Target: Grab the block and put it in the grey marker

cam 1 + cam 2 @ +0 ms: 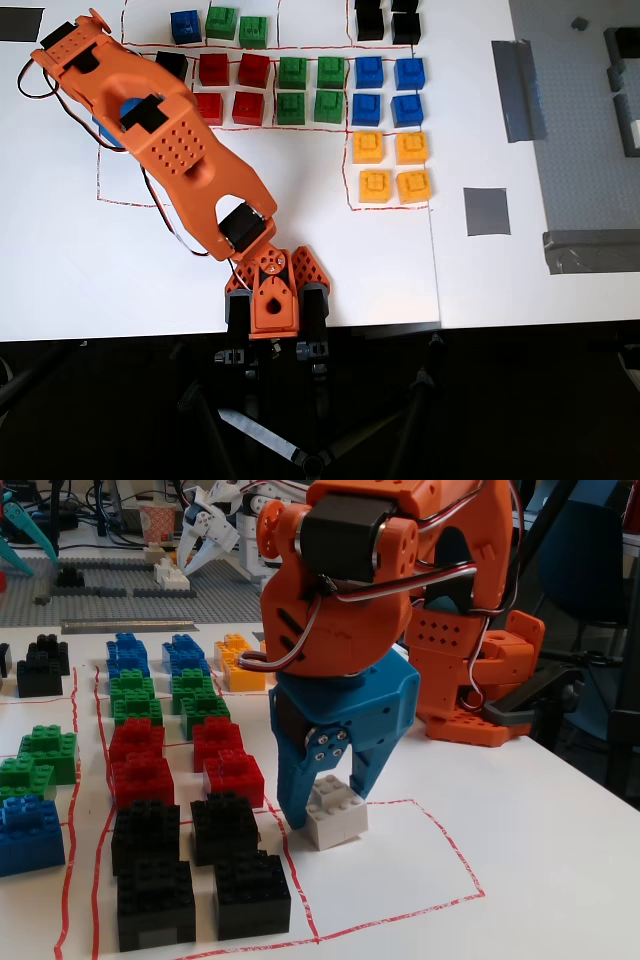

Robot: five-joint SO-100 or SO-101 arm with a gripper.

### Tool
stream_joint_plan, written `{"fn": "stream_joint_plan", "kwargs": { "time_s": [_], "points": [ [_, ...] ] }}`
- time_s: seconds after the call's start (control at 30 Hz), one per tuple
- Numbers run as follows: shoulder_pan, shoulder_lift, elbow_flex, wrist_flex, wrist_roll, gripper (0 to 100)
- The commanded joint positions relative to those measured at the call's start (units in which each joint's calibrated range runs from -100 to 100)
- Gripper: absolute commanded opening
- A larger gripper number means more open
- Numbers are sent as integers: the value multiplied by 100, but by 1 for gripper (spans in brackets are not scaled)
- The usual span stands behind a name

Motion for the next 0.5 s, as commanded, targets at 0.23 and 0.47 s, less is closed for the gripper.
{"fn": "stream_joint_plan", "kwargs": {
  "time_s": [0.23,0.47],
  "points": [
    [427,-2680,224,613,591,0],
    [1733,-4070,1186,1135,1197,0]
  ]
}}
